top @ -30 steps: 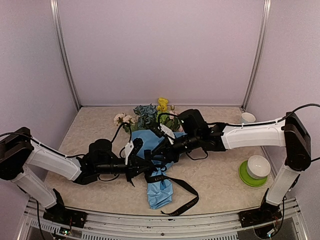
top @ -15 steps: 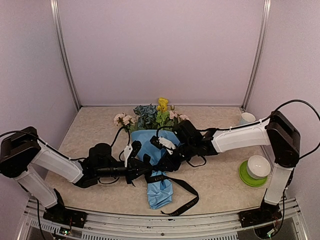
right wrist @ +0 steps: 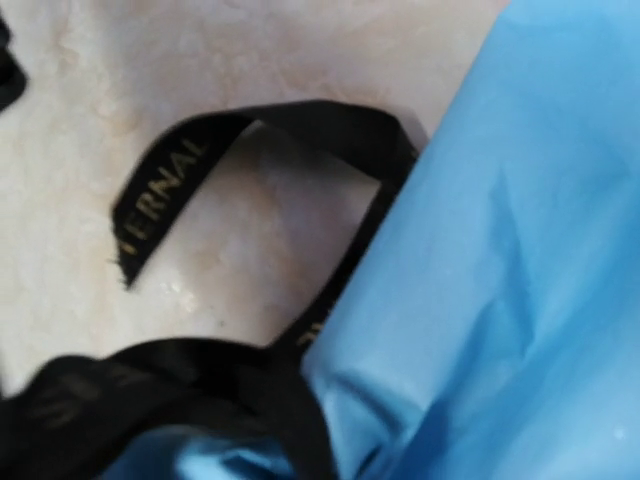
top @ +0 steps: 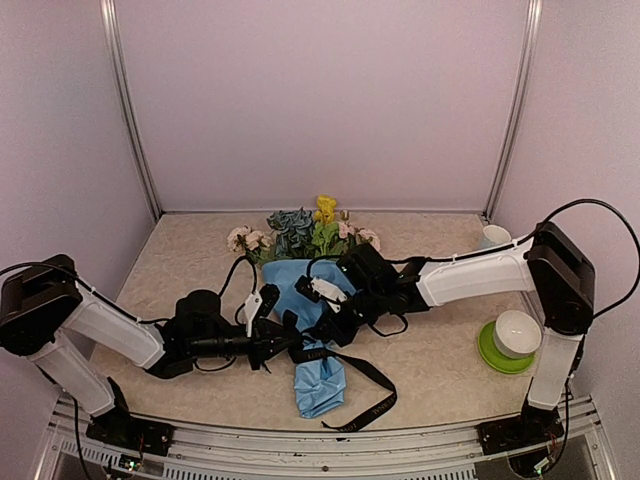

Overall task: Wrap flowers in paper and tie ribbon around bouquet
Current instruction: Cross the half-tied ribbon at the center of the board.

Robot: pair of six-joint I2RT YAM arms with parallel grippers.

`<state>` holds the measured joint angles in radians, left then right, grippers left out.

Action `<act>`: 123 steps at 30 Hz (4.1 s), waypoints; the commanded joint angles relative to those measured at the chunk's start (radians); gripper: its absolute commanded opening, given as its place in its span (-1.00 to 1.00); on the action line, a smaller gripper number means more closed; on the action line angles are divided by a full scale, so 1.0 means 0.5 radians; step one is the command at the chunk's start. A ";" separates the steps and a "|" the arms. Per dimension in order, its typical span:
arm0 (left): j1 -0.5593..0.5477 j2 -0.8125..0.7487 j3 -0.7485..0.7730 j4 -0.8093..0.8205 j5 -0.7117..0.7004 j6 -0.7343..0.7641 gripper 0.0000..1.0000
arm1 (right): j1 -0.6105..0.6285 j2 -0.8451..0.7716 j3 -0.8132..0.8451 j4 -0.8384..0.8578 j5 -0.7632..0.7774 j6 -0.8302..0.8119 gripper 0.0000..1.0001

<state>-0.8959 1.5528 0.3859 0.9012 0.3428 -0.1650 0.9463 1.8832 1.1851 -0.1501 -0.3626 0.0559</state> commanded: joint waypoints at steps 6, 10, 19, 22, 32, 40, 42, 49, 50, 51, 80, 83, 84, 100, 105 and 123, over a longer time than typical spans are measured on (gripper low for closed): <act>0.029 0.117 -0.007 0.159 -0.058 -0.053 -1.00 | -0.001 -0.345 -0.300 0.322 -0.275 0.253 -1.00; 0.057 0.186 0.001 0.182 -0.053 -0.076 -1.00 | -0.006 -0.374 -0.386 0.416 -0.344 0.313 -0.98; 0.061 0.303 0.027 0.233 0.007 -0.107 -1.00 | -0.009 -0.369 -0.436 0.263 -0.701 0.159 -0.50; 0.061 0.322 0.023 0.244 0.014 -0.098 -1.00 | -0.006 -0.370 -0.334 0.002 -0.534 0.001 -0.34; 0.059 0.314 0.011 0.243 0.029 -0.106 -1.00 | -0.136 -0.390 0.044 -0.275 -0.402 -0.170 -0.05; 0.052 0.266 -0.011 0.230 0.024 -0.108 -1.00 | -0.127 -0.081 0.183 -0.447 -0.122 -0.116 -0.53; 0.050 0.260 -0.011 0.220 0.027 -0.109 -1.00 | -0.090 -0.041 0.184 -0.472 -0.097 -0.147 -0.57; 0.043 0.284 -0.002 0.216 0.022 -0.117 -1.00 | -0.004 -0.004 0.148 -0.436 -0.264 -0.224 -0.64; 0.042 0.284 -0.002 0.218 0.025 -0.119 -1.00 | 0.003 -0.017 0.128 -0.409 -0.294 -0.228 -0.64; 0.039 0.285 -0.003 0.218 0.023 -0.117 -1.00 | 0.005 -0.030 0.107 -0.382 -0.324 -0.226 -0.64; 0.037 0.273 0.011 0.150 0.016 -0.090 -1.00 | 0.121 0.113 0.204 -0.567 -0.178 -0.376 -0.63; 0.037 0.265 0.007 0.143 0.014 -0.084 -1.00 | 0.120 0.055 0.188 -0.540 -0.105 -0.349 -0.93; 0.037 0.259 0.007 0.141 0.014 -0.084 -1.00 | 0.121 0.025 0.179 -0.519 -0.089 -0.335 -0.95; 0.037 0.231 0.022 0.102 0.014 -0.075 -1.00 | 0.098 -0.154 0.118 -0.414 0.112 -0.137 -0.97; 0.036 0.214 0.023 0.086 0.012 -0.070 -1.00 | 0.091 -0.159 0.107 -0.442 0.140 -0.128 -1.00; 0.037 0.223 0.045 0.044 0.013 -0.062 -1.00 | 0.095 -0.016 0.249 -0.741 -0.144 -0.397 -0.58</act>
<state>-0.8722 1.6779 0.3912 0.9329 0.3408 -0.2115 0.9966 1.8454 1.2633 -0.4808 -0.3927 -0.0971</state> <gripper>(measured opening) 0.008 0.249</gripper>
